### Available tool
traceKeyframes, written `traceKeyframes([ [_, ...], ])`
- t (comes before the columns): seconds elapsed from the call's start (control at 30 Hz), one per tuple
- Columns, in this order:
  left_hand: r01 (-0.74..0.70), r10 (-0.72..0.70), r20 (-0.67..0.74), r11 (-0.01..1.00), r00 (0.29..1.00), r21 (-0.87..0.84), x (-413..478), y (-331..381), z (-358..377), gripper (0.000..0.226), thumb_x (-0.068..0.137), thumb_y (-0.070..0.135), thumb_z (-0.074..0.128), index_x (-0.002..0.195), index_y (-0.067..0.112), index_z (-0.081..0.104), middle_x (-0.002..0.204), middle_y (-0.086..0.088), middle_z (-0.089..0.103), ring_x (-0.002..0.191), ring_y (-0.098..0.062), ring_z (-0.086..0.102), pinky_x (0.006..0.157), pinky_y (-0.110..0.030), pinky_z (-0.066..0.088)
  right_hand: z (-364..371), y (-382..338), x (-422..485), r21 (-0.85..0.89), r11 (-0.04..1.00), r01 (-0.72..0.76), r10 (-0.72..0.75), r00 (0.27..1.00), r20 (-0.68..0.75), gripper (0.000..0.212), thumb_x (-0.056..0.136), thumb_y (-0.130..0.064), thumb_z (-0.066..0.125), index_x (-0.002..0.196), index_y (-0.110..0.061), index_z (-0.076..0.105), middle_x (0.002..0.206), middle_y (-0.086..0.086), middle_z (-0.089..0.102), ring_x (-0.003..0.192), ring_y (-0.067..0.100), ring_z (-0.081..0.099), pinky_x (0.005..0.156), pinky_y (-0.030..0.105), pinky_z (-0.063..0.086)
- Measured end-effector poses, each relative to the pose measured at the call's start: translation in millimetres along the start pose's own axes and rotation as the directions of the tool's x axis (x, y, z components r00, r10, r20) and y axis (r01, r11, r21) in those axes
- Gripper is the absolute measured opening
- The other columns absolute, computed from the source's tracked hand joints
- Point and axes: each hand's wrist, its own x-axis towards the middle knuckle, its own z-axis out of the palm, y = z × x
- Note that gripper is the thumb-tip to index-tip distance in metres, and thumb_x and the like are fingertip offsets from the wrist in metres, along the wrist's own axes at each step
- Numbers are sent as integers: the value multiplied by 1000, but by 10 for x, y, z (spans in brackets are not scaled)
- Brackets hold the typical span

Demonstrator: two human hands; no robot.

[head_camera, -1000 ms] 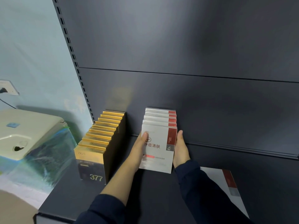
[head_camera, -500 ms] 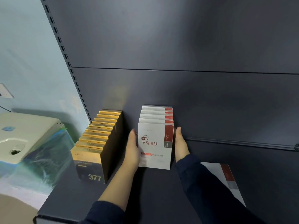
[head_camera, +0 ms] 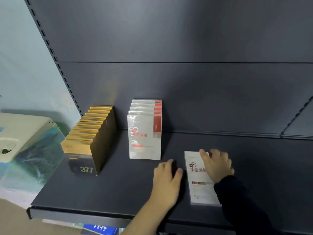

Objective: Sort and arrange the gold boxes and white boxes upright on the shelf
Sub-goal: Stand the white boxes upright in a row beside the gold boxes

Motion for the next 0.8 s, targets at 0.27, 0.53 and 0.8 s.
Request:
traceKeyframes([
  [0.27,154,-54,275,921,960,-357,-217,272,192,56,88,65,40,132,30,45,142,4,47,132,-8,41,110,-31,34,-98,303,-303,572,818,-60,-94,967,236,36,90,-60,31,108,-38,52,116,-1,47,106,11,50,101,39,35],
  [0.53,-106,1,-182,817,983,-567,-118,-11,-402,30,100,23,44,130,28,39,118,4,63,102,-2,65,78,-18,54,325,-344,-464,849,512,-132,-270,913,305,54,63,-77,58,104,-43,64,129,13,54,116,25,58,100,49,44],
  [0.8,-41,-113,-375,924,920,-379,351,-546,-968,32,97,21,49,128,32,46,149,6,22,134,-3,26,109,-28,27,811,-1063,-504,903,424,-63,-462,843,275,79,77,-64,46,147,-34,23,146,0,44,127,17,50,101,39,45],
])
